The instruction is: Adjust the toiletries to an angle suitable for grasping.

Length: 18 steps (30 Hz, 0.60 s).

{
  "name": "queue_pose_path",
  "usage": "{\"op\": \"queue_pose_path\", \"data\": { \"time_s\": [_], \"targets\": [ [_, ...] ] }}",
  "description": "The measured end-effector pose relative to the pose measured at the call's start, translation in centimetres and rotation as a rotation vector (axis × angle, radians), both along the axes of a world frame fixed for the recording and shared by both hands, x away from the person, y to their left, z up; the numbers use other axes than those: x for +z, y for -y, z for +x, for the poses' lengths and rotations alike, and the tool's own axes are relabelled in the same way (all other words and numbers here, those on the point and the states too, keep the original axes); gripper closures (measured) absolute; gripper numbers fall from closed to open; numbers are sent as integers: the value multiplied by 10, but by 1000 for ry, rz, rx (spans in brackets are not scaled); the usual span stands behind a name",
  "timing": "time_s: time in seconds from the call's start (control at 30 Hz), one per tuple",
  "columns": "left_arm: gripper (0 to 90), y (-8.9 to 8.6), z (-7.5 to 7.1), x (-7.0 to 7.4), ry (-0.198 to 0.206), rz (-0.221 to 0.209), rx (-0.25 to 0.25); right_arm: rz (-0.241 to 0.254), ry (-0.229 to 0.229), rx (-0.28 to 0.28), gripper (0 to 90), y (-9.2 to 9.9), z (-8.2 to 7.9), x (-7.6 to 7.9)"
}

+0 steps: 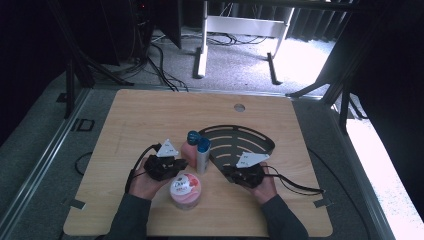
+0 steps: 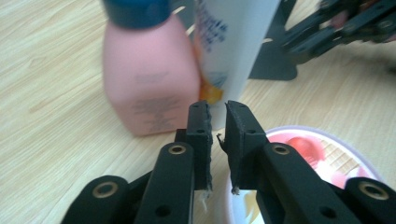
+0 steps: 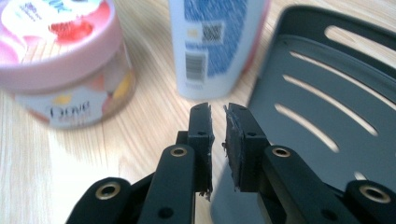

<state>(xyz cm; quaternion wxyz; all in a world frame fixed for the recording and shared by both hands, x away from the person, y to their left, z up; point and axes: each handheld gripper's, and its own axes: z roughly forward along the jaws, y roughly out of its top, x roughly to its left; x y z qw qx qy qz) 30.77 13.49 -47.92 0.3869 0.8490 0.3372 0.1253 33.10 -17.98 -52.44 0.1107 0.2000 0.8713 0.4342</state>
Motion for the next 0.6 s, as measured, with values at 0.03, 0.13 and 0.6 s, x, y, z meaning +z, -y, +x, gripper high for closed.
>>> {"op": "queue_pose_path", "data": {
  "time_s": [0.03, 0.13, 0.6],
  "targets": [
    [838, -2, 0, -1, 0, 4, 5, -6, 6, -5, 793, 4, -2, 0],
    [872, -7, -2, -5, -8, 7, 11, -7, 10, -21, 782, 16, -9, 1],
    [897, -18, -27, -2, 7, -22, -20, -27, 24, -70, 738, 54, -42, 3]
  ]
}}
